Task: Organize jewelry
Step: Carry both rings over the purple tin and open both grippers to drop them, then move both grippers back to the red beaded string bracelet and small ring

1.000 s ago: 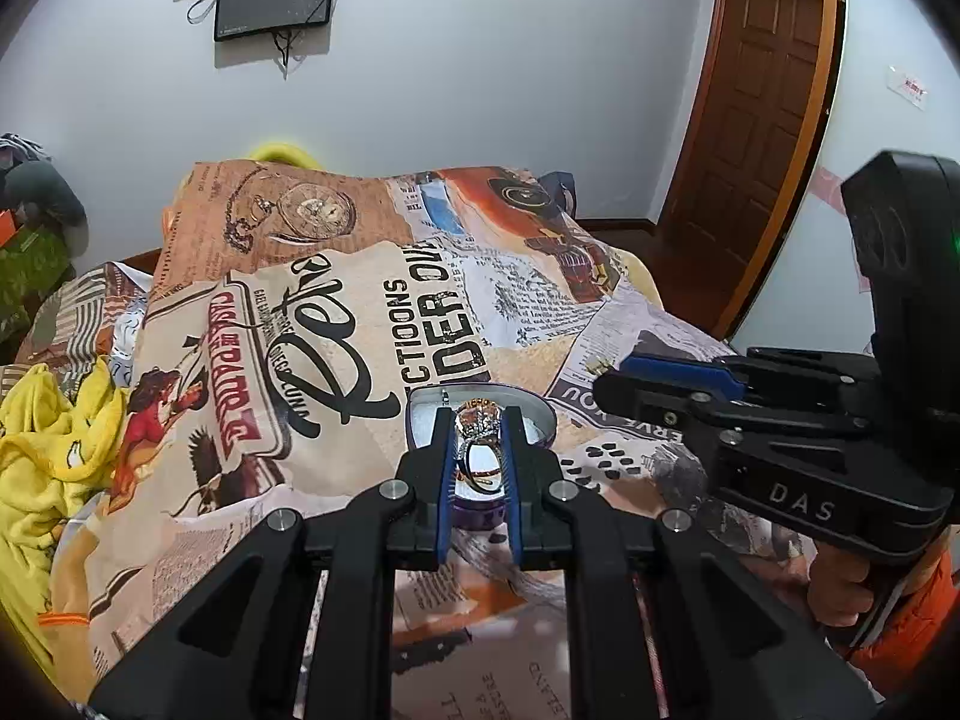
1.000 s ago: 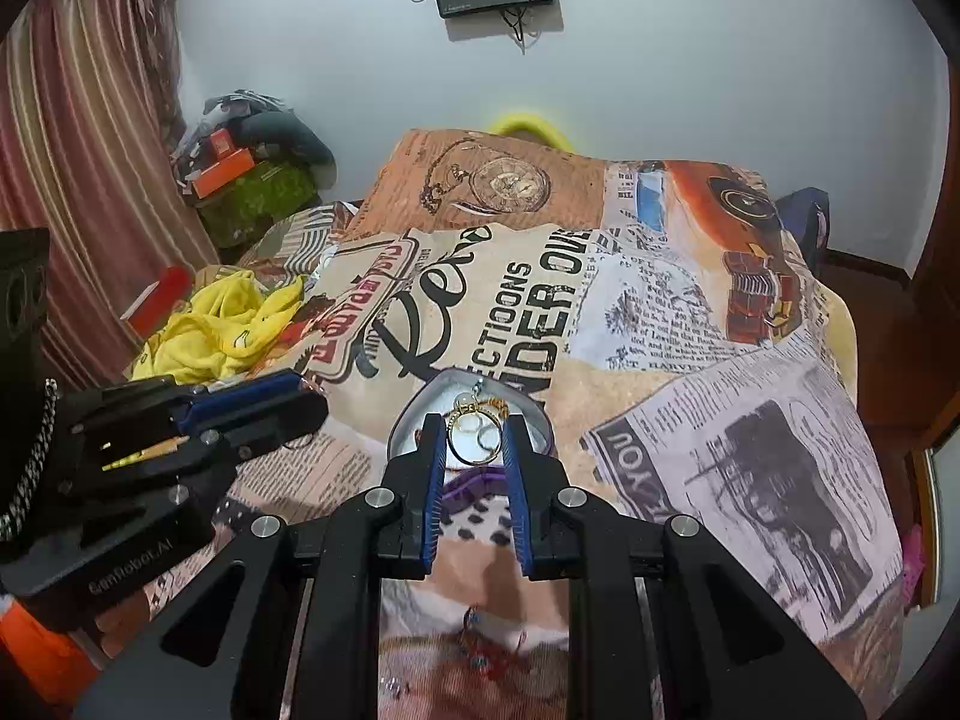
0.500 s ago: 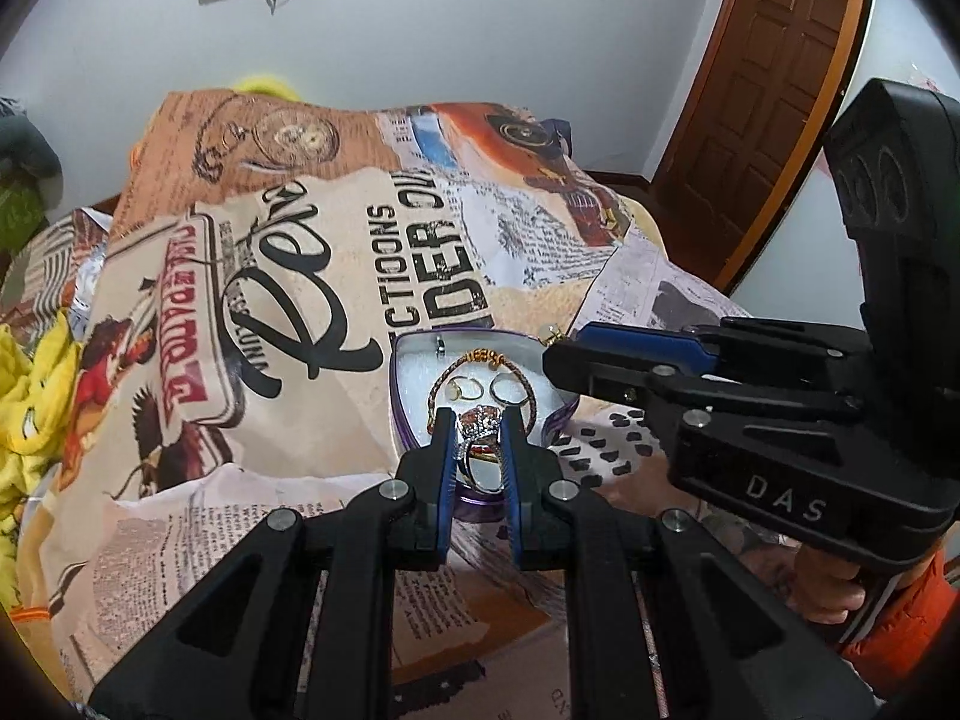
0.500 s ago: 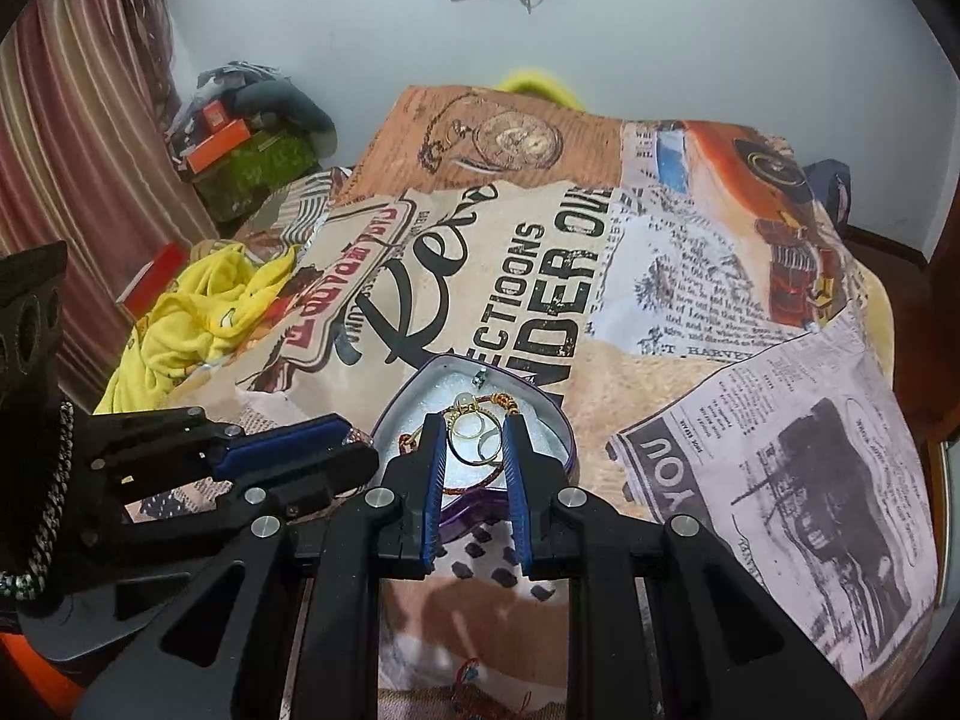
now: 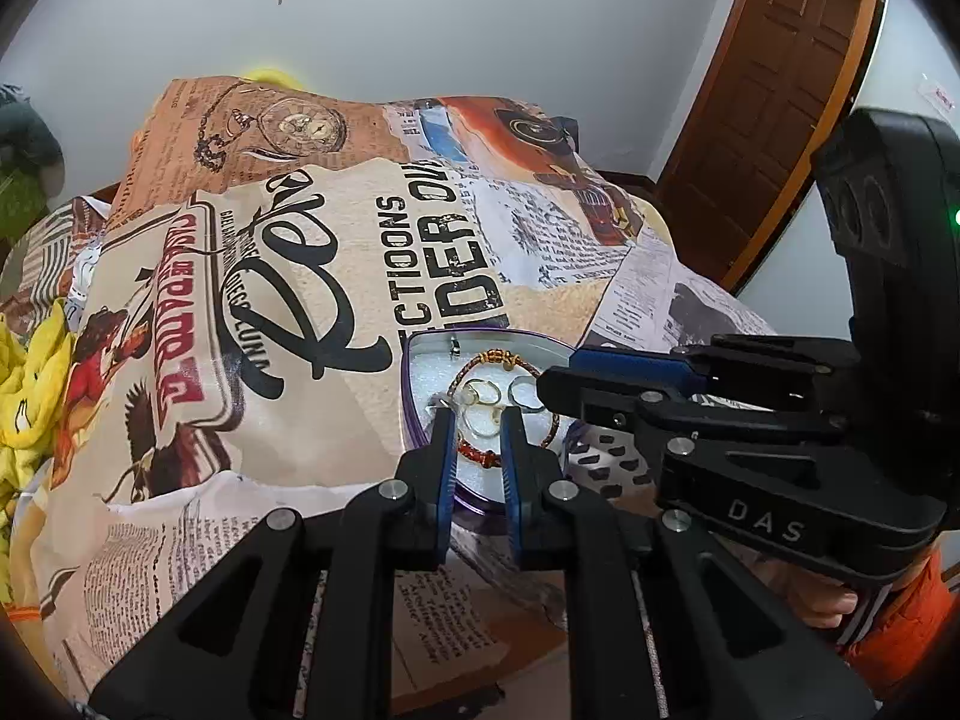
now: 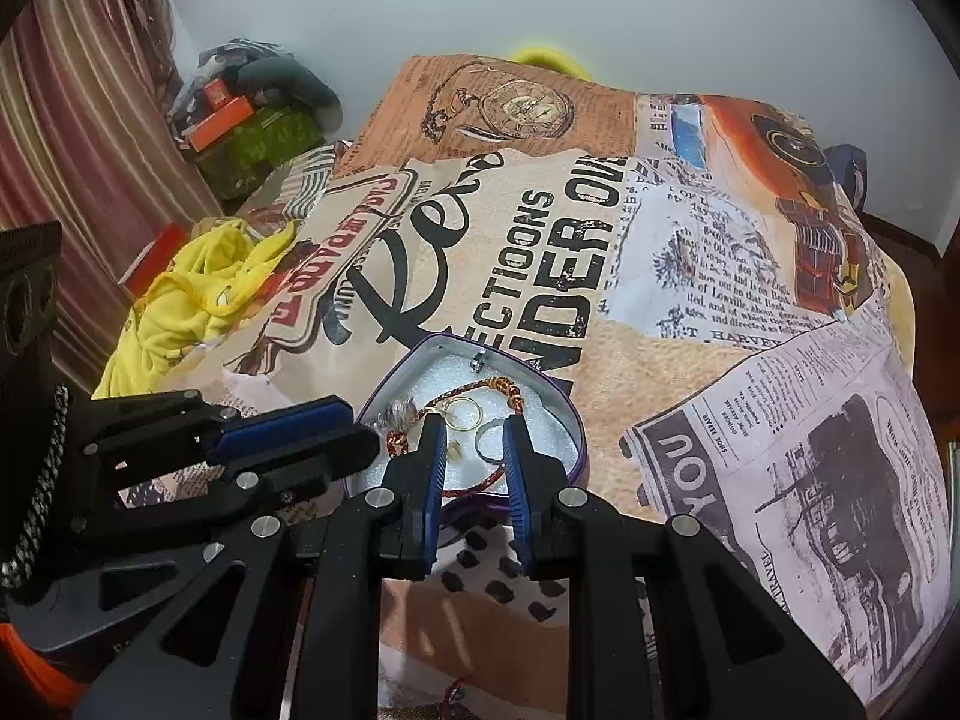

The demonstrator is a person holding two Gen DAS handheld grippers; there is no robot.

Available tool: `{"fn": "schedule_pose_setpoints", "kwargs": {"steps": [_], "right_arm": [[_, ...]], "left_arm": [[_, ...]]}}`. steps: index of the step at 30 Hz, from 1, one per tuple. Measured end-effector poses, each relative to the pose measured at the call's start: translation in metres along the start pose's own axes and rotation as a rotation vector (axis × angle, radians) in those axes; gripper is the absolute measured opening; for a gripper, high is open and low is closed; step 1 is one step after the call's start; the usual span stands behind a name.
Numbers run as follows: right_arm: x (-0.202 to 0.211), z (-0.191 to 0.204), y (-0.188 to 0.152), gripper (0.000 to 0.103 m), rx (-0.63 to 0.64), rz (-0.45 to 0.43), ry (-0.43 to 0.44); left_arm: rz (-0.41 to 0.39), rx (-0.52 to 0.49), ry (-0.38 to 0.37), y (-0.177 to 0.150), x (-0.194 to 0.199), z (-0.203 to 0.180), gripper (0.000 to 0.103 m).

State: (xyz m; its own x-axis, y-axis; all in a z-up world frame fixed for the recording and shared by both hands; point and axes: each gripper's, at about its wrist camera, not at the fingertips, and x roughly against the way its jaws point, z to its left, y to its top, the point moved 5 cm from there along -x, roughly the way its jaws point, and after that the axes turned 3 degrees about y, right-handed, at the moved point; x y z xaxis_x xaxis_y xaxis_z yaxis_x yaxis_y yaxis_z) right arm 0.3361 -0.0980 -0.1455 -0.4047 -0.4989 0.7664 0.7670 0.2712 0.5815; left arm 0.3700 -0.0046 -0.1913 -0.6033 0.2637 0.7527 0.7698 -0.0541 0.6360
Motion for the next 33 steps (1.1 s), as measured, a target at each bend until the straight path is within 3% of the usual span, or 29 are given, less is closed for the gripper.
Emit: {"fn": "schedule_pose_setpoints", "kwargs": {"steps": [15,17,19,20,33], "right_arm": [[0.026,0.003,-0.006,0.02,0.013,-0.032,-0.038],[0.034,0.003,-0.009,0.026,0.014,-0.043,-0.041],[0.043,0.003,-0.012,0.043,0.011,-0.059,-0.051],[0.047,0.003,-0.013,0.044,0.012,-0.067,-0.057],[0.069,0.003,-0.045,0.045,0.003,-0.052,-0.095]], "left_arm": [[-0.032,-0.021,0.036,-0.002,0.022,-0.006,0.013],[-0.033,-0.025,0.038,-0.003,0.027,-0.009,0.013],[-0.033,-0.031,0.037,-0.005,0.031,-0.012,0.013],[-0.034,-0.035,0.037,-0.007,0.033,-0.013,0.013],[-0.001,-0.067,0.056,-0.036,0.054,-0.024,0.014]]}}
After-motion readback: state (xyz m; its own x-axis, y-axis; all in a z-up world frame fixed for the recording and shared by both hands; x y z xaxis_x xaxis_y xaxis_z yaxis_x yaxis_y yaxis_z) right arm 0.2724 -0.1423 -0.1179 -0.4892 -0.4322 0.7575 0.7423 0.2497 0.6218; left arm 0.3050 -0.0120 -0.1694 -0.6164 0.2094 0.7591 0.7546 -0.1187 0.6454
